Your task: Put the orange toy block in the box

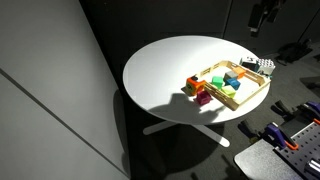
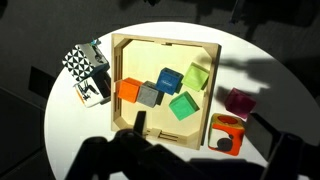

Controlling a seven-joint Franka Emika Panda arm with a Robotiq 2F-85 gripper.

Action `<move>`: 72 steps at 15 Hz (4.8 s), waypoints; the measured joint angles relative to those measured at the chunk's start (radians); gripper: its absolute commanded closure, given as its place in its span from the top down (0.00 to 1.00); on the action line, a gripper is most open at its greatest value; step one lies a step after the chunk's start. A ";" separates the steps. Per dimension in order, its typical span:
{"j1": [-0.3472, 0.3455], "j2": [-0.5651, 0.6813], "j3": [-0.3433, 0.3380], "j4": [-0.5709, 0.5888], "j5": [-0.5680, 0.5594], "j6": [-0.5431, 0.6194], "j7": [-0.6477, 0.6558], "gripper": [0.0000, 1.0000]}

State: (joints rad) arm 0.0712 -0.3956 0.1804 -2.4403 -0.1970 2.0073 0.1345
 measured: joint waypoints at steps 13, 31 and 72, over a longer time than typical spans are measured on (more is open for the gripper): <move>-0.035 0.052 -0.016 -0.062 -0.064 0.100 0.039 1.00; -0.043 0.337 -0.025 -0.022 -0.129 0.384 0.116 1.00; 0.331 1.039 -0.218 0.545 -0.194 0.290 0.314 0.49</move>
State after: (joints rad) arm 0.4021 0.6437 -0.0375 -1.8949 -0.3905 2.2975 0.4483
